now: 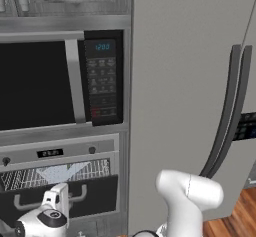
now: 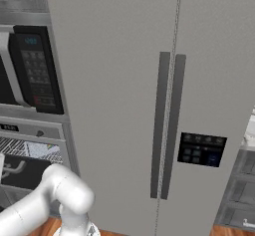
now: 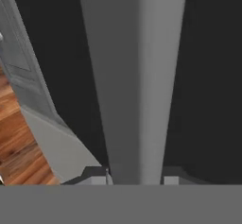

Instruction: Take the baked cake out of the oven and place it on the plate for cooling. Then close the oven door.

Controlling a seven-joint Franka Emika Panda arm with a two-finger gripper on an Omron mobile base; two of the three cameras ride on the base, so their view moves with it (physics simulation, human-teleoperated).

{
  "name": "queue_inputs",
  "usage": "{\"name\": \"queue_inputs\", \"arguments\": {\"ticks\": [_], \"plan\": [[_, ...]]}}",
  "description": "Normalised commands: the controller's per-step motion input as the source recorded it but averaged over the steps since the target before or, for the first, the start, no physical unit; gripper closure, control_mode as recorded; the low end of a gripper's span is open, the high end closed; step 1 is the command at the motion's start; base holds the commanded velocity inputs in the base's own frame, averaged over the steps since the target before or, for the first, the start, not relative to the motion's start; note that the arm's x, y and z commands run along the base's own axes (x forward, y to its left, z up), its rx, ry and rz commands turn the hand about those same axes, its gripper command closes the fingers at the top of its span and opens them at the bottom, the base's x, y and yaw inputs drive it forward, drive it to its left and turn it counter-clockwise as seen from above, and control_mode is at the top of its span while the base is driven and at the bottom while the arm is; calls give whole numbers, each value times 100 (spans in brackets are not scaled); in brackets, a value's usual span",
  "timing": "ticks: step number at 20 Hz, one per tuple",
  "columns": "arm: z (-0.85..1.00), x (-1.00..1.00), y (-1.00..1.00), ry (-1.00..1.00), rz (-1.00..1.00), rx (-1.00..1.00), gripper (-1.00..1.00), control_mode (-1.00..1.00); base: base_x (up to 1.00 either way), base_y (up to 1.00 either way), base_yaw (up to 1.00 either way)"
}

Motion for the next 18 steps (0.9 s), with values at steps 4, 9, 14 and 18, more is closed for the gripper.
{"name": "queue_inputs", "arguments": {"ticks": [4,9,14,18], "plan": [[-37,-48,28,12,-8,0,100,-100,0,0,0],[-45,-42,37,7,-7,-1,-100,-100,0,0,0],[-42,-45,38,6,-7,-1,-100,-100,0,0,0],[-10,-56,35,8,-2,1,-100,-100,0,0,0]]}}
